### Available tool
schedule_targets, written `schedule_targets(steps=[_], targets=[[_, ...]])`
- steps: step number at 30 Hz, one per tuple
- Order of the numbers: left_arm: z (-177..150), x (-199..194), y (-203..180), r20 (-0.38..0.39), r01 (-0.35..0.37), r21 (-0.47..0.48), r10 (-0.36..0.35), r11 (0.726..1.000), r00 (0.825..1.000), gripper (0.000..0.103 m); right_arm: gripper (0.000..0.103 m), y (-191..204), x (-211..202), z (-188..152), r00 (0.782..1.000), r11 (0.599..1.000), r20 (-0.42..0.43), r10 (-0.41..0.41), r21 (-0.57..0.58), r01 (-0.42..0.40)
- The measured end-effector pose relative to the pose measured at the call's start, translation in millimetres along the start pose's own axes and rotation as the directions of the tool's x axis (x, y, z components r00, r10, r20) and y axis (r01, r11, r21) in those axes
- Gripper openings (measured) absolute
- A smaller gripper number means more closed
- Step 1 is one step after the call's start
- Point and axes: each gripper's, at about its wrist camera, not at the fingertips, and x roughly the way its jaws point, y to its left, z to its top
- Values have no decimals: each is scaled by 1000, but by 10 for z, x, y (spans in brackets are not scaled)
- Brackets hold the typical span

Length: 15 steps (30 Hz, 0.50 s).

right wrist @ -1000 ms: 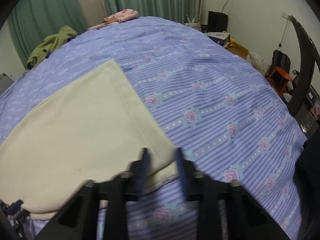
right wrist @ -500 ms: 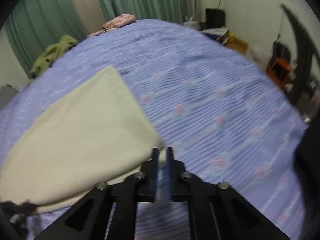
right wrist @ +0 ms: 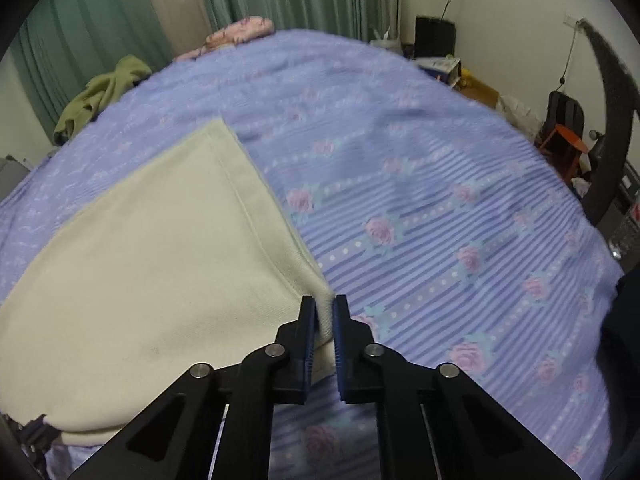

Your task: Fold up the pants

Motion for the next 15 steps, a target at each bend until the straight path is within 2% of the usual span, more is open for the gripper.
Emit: schedule_targets(steps=[3,7,9,10,11,13,14,15], targets=[[-21,24,12,-12,11,-4,-11,1000,1000,6,7,-20,-156,-11,999,1000,25,-23,-2,23],[-65,152,-23,-52,9,1,-9,1000,999,6,7,-53,3,-66,998,998,-40,-57,12,57],[-66,184,-23,-60,6,-6,-7,1000,998,6,11,-86,-25,-94,998,998,-30,-64,24,65],[-61,184,-22,-61,15,-14,-16,1000,998,9,21,-95,-58,-100,998,998,-24,-59,29,60],[-57,184,-23,-64,23,-22,-24,999,998,12,37,-122,-125,-116,998,997,-16,-61,49,62],[-46,183,-38,-68,47,-27,-49,999,996,24,57,-192,-259,-159,1000,994,8,-29,108,28],[-42,183,-63,-69,55,-22,-56,998,996,32,59,-228,-323,-187,1000,990,26,4,143,-7],[-41,183,-94,-70,53,-10,-54,999,996,36,59,-244,-349,-205,999,986,35,29,163,-34]])
